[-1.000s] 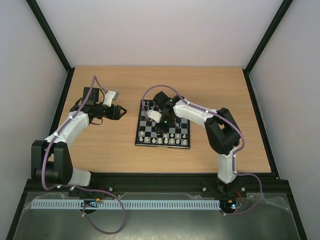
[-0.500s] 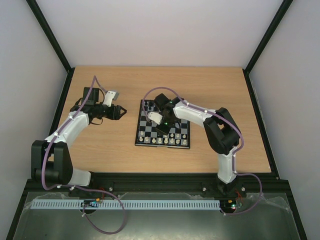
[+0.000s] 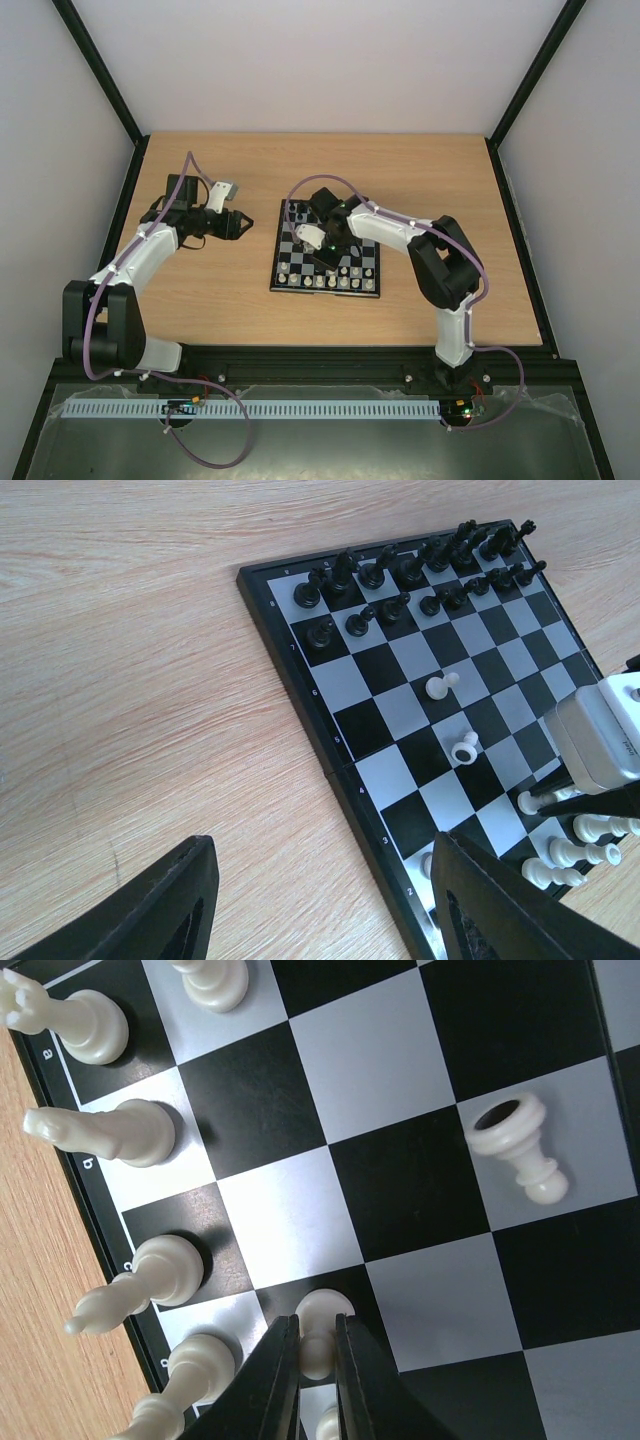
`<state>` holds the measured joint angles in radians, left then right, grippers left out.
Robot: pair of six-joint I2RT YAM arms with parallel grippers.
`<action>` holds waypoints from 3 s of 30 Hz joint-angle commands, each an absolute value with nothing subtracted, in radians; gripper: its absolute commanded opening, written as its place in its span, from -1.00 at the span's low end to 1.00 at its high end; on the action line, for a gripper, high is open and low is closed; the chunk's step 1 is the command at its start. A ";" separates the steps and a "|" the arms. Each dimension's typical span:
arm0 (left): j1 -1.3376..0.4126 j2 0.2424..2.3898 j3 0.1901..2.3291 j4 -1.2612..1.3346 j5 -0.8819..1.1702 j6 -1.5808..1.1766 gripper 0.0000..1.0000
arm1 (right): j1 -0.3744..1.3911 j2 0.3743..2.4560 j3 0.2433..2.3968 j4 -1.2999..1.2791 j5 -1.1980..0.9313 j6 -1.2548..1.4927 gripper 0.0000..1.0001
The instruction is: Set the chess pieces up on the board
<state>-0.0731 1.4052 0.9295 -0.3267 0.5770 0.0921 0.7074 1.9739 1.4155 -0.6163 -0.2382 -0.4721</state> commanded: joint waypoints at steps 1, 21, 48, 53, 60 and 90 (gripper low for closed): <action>-0.067 1.395 0.914 -0.314 0.602 0.087 0.23 | 0.708 1.958 1.379 -0.658 -0.224 -0.488 -0.80; -0.096 1.434 0.955 -0.343 0.610 0.119 0.21 | 0.703 1.929 1.452 -0.657 -0.205 -0.478 -0.42; -0.526 1.754 1.229 -0.414 0.419 0.468 0.07 | 0.374 1.558 1.157 -0.636 -0.249 -0.430 -0.37; -0.526 1.853 1.338 -0.478 0.458 0.613 0.02 | 0.365 1.544 1.136 -0.637 -0.245 -0.430 -0.36; -0.516 1.948 1.439 -0.598 0.526 0.797 -0.13 | 0.364 1.541 1.129 -0.638 -0.242 -0.430 -0.36; -0.531 1.973 1.302 -0.467 0.394 0.805 -0.33 | 0.363 1.584 1.131 -0.628 -0.249 -0.425 -0.36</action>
